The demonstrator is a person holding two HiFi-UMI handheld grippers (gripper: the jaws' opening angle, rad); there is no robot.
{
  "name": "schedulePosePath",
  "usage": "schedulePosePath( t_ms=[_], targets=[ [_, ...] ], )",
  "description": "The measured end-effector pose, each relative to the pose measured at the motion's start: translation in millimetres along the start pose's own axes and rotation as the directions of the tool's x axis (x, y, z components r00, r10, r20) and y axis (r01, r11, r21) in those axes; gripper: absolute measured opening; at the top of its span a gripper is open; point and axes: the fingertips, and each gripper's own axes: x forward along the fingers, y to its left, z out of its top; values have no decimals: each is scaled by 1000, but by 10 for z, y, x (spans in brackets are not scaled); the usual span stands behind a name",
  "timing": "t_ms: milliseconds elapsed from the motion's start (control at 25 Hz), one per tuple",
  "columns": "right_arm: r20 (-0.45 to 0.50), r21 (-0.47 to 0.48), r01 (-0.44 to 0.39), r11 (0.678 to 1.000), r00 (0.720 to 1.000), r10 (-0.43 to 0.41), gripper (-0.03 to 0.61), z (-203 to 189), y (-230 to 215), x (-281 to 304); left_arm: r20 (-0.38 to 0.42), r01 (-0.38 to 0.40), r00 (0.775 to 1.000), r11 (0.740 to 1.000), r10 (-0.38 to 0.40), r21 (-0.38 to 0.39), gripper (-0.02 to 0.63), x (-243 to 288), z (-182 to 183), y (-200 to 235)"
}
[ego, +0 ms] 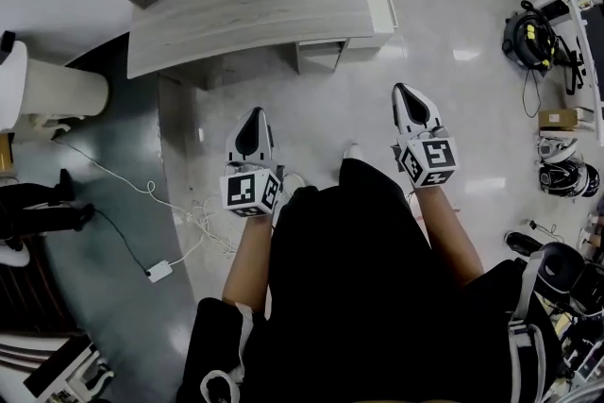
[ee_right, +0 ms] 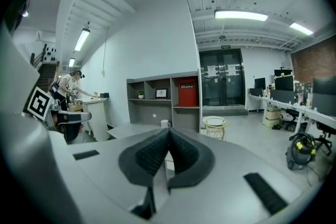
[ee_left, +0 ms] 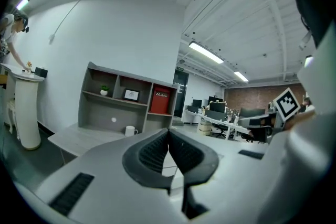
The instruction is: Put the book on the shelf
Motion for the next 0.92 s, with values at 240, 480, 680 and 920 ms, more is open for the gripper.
schedulePosePath(
  t_ms=[240,480,680,920],
  targets=[
    [4,-12,48,999,999,-48,0,22,-79,-77,3,45,999,999,-45,3,12,154,109,-74],
    [12,-49,85,995,996,-84,0,-6,-277,-118,21,57,998,996,-59,64,12,309,252,-236],
    [26,-42,68,997,997,-67,0,17,-451,-81,11,80,997,996,-81,48,12,510,230,-417],
    [30,-36,40,999,999,-39,0,-9,-727,-73,-5,83,997,996,-83,25,12,714,188,-726]
  ],
)
